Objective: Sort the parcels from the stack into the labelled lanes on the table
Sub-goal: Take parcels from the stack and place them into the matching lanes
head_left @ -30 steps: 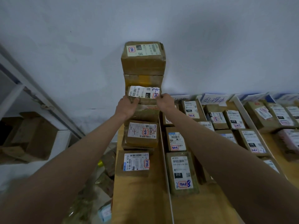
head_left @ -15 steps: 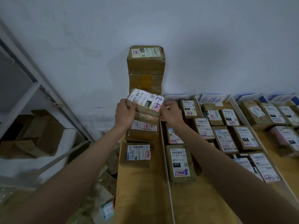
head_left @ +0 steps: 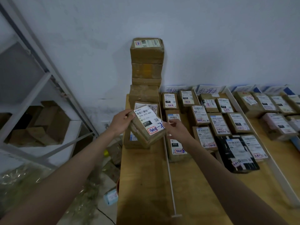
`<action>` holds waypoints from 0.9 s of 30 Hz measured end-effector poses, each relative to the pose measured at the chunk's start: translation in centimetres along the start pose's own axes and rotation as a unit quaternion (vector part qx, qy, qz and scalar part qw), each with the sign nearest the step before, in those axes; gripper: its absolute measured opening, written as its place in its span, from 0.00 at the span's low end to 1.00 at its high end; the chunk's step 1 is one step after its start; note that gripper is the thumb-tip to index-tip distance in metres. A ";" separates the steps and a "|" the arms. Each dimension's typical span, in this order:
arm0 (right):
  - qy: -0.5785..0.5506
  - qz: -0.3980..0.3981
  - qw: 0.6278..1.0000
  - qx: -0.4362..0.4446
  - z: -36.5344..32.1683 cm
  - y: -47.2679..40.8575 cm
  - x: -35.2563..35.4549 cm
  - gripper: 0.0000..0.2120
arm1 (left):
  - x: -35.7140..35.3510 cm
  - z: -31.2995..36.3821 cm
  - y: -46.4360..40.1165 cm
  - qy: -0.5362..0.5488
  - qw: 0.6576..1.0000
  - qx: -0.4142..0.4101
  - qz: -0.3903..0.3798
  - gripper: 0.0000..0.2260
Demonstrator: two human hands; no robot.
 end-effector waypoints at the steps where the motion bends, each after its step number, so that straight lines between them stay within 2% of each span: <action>1: 0.011 -0.020 1.000 -0.006 0.0 0.4 -0.2 0.23 | -0.1 0.0 0.3 0.002 1.000 -0.008 -0.010 0.16; 4: 0.051 -0.086 0.995 -0.002 -0.5 1.8 -0.8 0.18 | -0.2 0.7 1.0 0.001 0.999 -0.030 -0.032 0.15; 8: 0.083 -0.086 0.993 0.011 -0.3 2.7 -0.5 0.15 | -0.7 1.8 1.7 0.017 0.997 -0.046 -0.053 0.14; 17: 0.081 -0.004 0.996 0.021 1.3 4.3 1.7 0.16 | -2.5 4.8 3.7 0.035 0.996 -0.076 -0.035 0.20; 21: 0.072 0.047 0.996 0.027 3.1 5.9 3.8 0.11 | -4.4 5.1 4.3 -0.046 0.993 -0.106 -0.013 0.21; 27: 0.051 0.114 0.992 -0.013 8.2 7.6 9.2 0.14 | -11.0 3.6 6.1 -0.162 0.981 -0.100 -0.049 0.22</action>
Point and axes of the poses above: each hand's wrist, its own y-axis away from the middle knuckle, its own x-axis out of the back of the hand, z = x × y, the point moved 6 cm from there along -y, towards the middle knuckle, and after that the axes turned 6 degrees about -y, right-handed, at the moved point
